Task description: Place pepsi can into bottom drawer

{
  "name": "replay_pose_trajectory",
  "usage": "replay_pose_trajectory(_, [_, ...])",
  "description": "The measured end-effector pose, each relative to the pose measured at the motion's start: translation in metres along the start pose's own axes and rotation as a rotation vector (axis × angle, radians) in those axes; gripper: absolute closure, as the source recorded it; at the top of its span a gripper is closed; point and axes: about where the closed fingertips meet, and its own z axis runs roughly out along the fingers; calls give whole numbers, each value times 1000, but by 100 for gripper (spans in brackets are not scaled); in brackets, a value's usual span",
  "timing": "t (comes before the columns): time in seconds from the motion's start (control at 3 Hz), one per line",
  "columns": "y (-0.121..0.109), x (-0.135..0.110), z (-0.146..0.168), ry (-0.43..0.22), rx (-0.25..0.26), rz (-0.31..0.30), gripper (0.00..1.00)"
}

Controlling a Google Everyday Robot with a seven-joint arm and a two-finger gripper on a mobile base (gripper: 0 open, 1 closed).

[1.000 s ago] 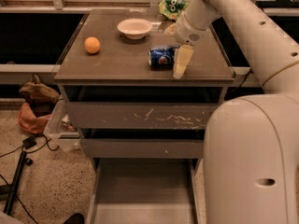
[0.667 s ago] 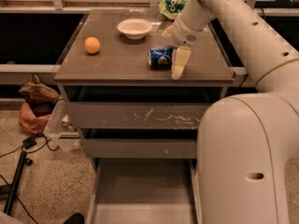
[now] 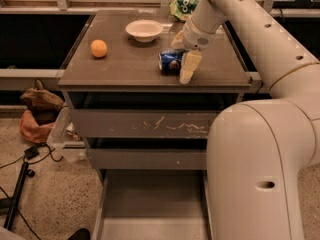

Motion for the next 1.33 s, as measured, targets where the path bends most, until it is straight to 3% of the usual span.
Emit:
replay_pose_trajectory(0.67, [0,0,0,0,0,0,65])
replay_pose_trajectory(1.0, [12,-3,-8,9,-4,2,88])
replay_pose_trajectory(1.33, [49,-4,-31,51,-22,52,100])
